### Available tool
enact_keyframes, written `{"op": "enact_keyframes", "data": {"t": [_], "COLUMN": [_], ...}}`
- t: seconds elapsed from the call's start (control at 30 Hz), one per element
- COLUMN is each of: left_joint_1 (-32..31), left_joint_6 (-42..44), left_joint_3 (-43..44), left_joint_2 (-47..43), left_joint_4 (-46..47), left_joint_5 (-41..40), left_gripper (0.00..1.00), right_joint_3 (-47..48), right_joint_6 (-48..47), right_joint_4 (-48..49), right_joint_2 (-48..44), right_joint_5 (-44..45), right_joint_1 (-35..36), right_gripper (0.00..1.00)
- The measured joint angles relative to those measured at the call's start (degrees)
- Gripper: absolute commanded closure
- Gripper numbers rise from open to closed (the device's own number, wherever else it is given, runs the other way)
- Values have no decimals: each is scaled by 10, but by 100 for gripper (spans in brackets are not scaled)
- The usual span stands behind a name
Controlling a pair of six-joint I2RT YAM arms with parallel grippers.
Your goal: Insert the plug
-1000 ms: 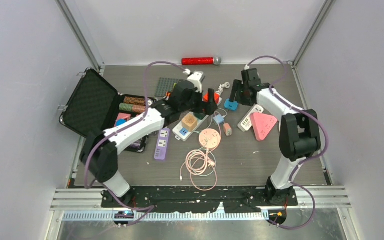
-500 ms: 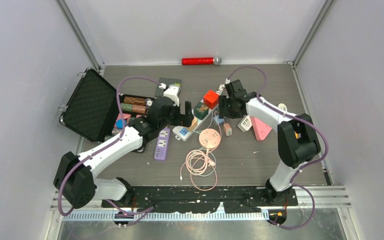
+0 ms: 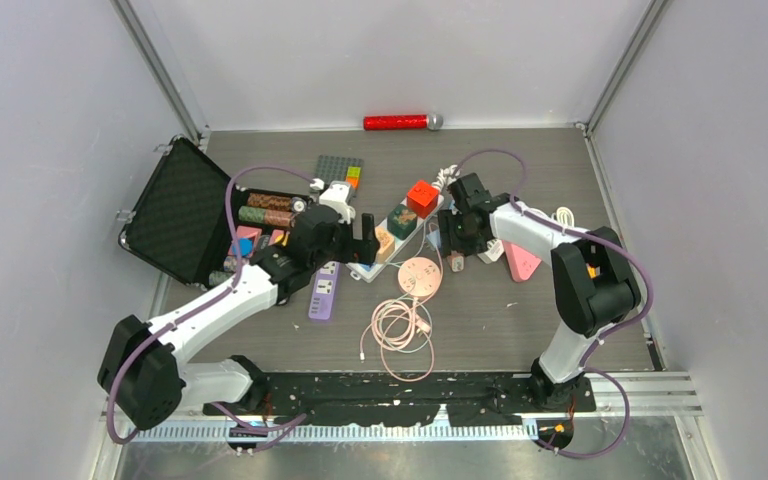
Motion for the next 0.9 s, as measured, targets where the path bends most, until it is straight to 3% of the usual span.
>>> {"op": "enact_keyframes", "data": {"t": [0.07, 0.17, 0.23, 0.4, 0.6, 0.9], "left_joint_1": [0, 0, 0, 0, 0, 0], "left_joint_6": [-6, -11, -13, -13, -12, -13], "left_joint_3": [-4, -6, -6, -6, 3, 31], "left_joint_2": [0, 0, -1, -5, -19, -66], "left_joint_4": [0, -1, -1, -2, -15, -11], "left_joint_5": [1, 7, 11, 21, 32, 66], "left_gripper": [5, 5, 5, 5, 5, 5], "right_joint_3": [-10, -17, -20, -40, -38, -34], "right_joint_6": [-3, -8, -10, 1, 10, 16], "right_joint_4": [-4, -8, -8, -23, -58, -65], "right_joint_2": [0, 0, -3, -49, -185, -307], "right_joint_5": [-8, -17, -18, -2, 19, -22], "right_joint_1": [1, 3, 3, 3, 3, 3], "right_gripper": [50, 81, 91, 94, 95, 95]}}
